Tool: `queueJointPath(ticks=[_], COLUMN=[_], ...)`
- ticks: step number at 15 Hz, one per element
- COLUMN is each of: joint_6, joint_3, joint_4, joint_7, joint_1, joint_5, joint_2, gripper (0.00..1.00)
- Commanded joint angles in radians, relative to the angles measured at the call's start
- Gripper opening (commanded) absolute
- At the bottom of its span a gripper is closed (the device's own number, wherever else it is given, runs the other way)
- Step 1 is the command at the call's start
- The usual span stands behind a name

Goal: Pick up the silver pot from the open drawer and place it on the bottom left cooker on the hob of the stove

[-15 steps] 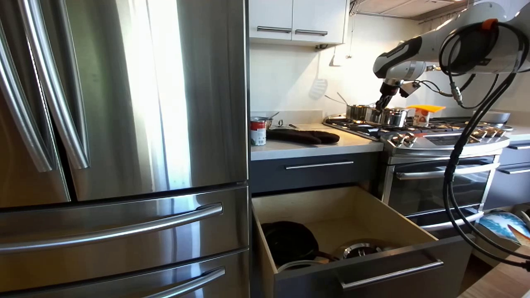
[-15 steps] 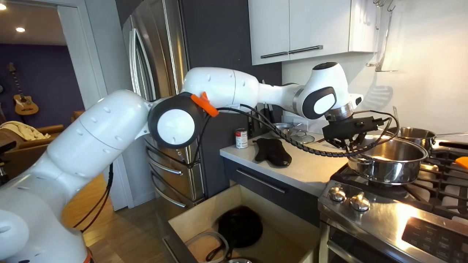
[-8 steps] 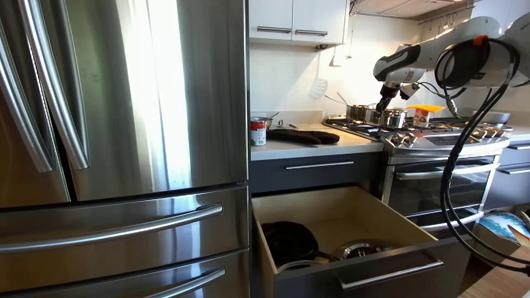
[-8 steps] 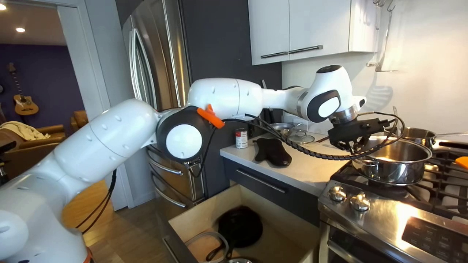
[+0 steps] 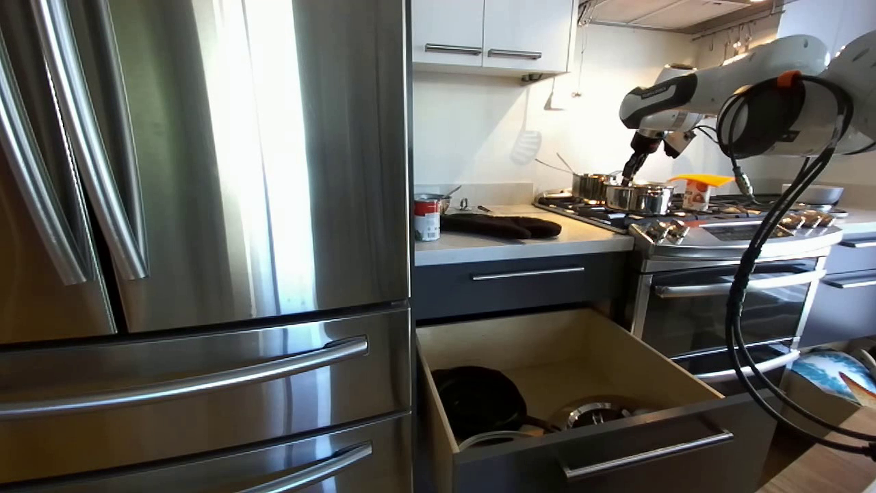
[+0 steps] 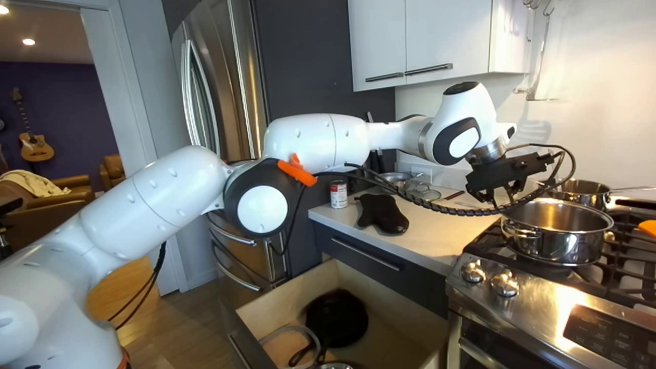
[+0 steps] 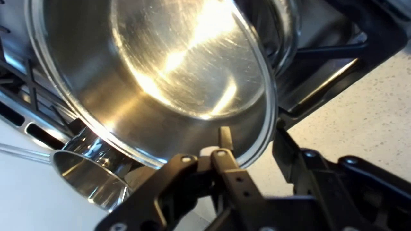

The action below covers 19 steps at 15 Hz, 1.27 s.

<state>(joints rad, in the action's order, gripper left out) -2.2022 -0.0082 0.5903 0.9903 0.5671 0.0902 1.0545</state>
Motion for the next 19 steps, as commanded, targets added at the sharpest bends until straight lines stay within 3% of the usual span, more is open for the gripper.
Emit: queueJointPath(ticks=[1,3,4,5,7,8,10,12,15,17,19], joint_6=[-0.01,0.016,0.108,0.162,0.282,0.309,0.359,0.332,0.349,0.398,0.363], joint_3=[0.004,0.012,0.02,0.02,0.016,0.015,0.005,-0.019,-0.022,0.009,0.006], joint_4=[-0.068,-0.07,-0.159,-0.165,-0.198,-0.134,-0.116,-0.134,-0.127,-0.113,-0.13], joint_7=[0.028,-0.008,-0.063,-0.114,-0.26,-0.323,-0.478,-0.557,-0.623,-0.617,-0.611], joint_1=[0.006,0.001,-0.004,-0.014,-0.053,-0.075,-0.132,-0.197,-0.266,-0.282,-0.289], joint_5=[-0.001,0.013,0.019,0.022,0.016,0.011,-0.002,-0.048,-0.075,-0.053,-0.058], joint_2=[0.023,0.006,0.037,0.026,0.014,-0.034,-0.056,-0.043,-0.048,-0.063,-0.047], gripper=[0.63,0.84,0.93,1.0,1.0,1.0,1.0,1.0,1.0,1.0,1.0])
